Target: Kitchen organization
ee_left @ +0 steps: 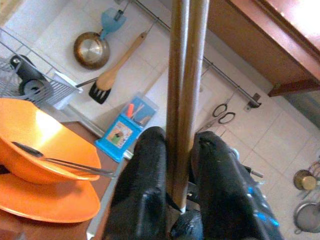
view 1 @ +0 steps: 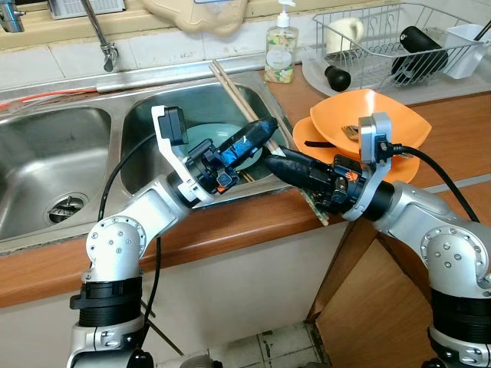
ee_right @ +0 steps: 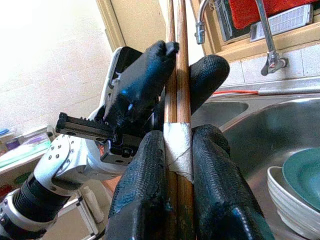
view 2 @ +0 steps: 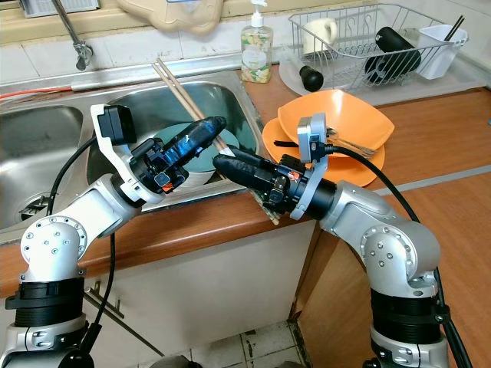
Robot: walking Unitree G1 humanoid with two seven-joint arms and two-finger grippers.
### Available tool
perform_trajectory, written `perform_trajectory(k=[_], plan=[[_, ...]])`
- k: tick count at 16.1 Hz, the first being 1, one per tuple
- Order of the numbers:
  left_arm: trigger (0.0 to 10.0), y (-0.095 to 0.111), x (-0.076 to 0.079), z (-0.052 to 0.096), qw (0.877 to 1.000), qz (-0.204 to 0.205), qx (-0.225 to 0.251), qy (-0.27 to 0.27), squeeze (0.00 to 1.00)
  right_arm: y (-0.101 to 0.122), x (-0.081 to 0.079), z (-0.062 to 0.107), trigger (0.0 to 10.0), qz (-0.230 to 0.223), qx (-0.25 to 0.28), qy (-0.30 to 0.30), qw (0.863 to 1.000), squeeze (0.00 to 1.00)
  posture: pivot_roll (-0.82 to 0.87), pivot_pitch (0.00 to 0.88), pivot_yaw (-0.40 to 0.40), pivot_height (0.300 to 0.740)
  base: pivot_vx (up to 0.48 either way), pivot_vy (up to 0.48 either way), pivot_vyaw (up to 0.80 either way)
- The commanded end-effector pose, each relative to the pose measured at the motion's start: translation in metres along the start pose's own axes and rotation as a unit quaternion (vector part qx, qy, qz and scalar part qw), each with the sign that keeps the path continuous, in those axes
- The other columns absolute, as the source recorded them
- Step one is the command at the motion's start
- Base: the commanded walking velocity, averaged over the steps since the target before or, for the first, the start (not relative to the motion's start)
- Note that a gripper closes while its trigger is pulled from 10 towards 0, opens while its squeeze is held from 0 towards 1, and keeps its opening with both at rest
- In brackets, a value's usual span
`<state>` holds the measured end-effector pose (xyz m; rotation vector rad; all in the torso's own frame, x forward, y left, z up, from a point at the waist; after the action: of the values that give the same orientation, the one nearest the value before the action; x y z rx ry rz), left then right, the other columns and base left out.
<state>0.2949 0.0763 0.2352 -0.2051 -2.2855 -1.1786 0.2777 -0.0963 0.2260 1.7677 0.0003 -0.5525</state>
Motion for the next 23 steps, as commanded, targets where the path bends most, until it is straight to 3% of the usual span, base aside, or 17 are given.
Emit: perform_trajectory(k=[1,3,5,6,7,8,9,10,13,15,16,17,18,19,21,22,23], plan=[[0.0,0.0,-0.002,0.0,1.0,-0.008,-0.004,0.006,0.0,0.002,-0.002,-0.001,0.0,0.014,-0.002,-0.002,1.0,0.0,-0.1,0.0,0.106,0.74,0.0,0.0,0.0],[0.0,0.001,-0.005,0.0,1.0,-0.015,-0.002,0.018,0.0,0.002,-0.001,-0.001,0.0,0.018,-0.007,-0.003,1.0,0.0,-0.1,0.0,0.097,0.74,0.0,0.0,0.0],[0.0,0.001,-0.008,0.001,0.999,-0.024,0.002,0.031,0.0,0.002,0.0,-0.002,3.9,0.023,-0.013,-0.007,1.0,0.0,-0.1,0.0,0.09,0.74,0.0,0.0,0.0],[0.0,0.002,-0.01,0.002,0.999,-0.032,0.004,0.039,0.0,0.002,0.001,-0.002,7.8,0.028,-0.017,-0.009,0.999,0.0,-0.1,0.0,0.085,0.74,0.0,0.0,0.0],[0.0,0.002,-0.012,0.003,0.998,-0.036,0.005,0.045,0.0,0.003,0.001,-0.003,10.0,0.033,-0.021,-0.008,0.999,0.0,-0.1,0.0,0.083,0.74,0.0,0.0,0.0],[0.0,0.003,-0.013,0.005,0.998,-0.041,0.008,0.053,0.0,0.003,0.003,-0.004,10.0,0.041,-0.028,-0.02,0.999,0.0,-0.1,0.0,0.08,0.74,0.0,0.0,0.0],[0.0,0.004,-0.014,0.005,0.997,-0.043,0.009,0.057,0.0,0.002,0.005,-0.005,10.0,0.045,-0.032,-0.027,0.998,0.7,-0.1,0.0,0.079,0.74,0.0,0.0,0.0],[0.0,0.006,-0.015,0.008,0.997,-0.049,0.012,0.064,0.0,0.001,0.012,-0.006,10.0,0.046,-0.043,-0.053,0.997,1.0,-0.1,0.0,0.079,0.74,0.0,0.0,0.0],[0.0,0.019,-0.025,0.014,0.991,-0.075,0.031,0.103,0.0,0.005,0.019,-0.009,10.0,0.06,-0.036,-0.082,0.994,1.0,-0.1,0.0,0.081,0.74,0.0,0.0,0.0],[0.0,0.039,-0.046,0.021,0.975,-0.116,0.055,0.181,0.0,0.005,0.023,-0.008,10.0,0.097,-0.053,-0.128,0.986,1.0,-0.09,0.0,0.078,0.74,0.0,0.0,0.0],[1.1,0.048,-0.054,0.022,0.964,-0.144,0.053,0.217,0.0,0.0,0.026,-0.006,10.0,0.119,-0.087,-0.164,0.975,1.0,-0.1,0.0,0.072,0.74,0.0,0.0,0.0],[1.5,0.052,-0.06,0.022,0.958,-0.143,0.064,0.239,0.0,0.001,0.025,-0.006,10.0,0.137,-0.091,-0.17,0.972,0.91,-0.1,0.0,0.069,0.74,0.0,0.0,0.0],[0.9,0.054,-0.066,0.023,0.953,-0.139,0.069,0.259,0.0,0.001,0.026,-0.005,10.0,0.146,-0.093,-0.182,0.968,0.74,-0.1,0.0,0.068,0.74,0.0,0.0,0.0],[0.9,0.056,-0.078,0.024,0.941,-0.138,0.071,0.299,0.0,0.001,0.027,-0.003,10.0,0.148,-0.095,-0.198,0.964,0.68,-0.1,0.0,0.064,0.74,0.0,0.0,0.0],[0.9,0.056,-0.098,0.028,0.922,-0.121,0.074,0.361,0.0,0.0,0.023,0.0,10.0,0.147,-0.095,-0.21,0.962,0.69,-0.1,0.0,0.064,0.74,0.0,0.0,0.0],[2.2,0.055,-0.113,0.032,0.902,-0.104,0.077,0.412,0.0,-0.001,0.02,0.001,10.0,0.148,-0.095,-0.215,0.961,0.69,-0.1,0.0,0.057,0.74,0.0,0.0,0.0],[10.0,0.056,-0.129,0.037,0.869,-0.09,0.078,0.48,0.0,-0.001,0.015,0.002,10.0,0.152,-0.095,-0.216,0.96,0.71,-0.11,0.0,0.055,0.74,0.0,0.0,0.0]])
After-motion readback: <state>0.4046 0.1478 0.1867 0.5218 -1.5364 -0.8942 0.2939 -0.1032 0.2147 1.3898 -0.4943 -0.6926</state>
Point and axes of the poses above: a point about 5 cm out from each wrist's last joint towards the gripper, its own z axis pointing back from the gripper into the wrist, its own y axis along the axis of the wrist's last joint, x = y × z, the point moved 3 cm from there along -z, pointing out of the wrist towards the gripper, and after that the axes turned 3 degrees about -z, right-handed, at the moved point
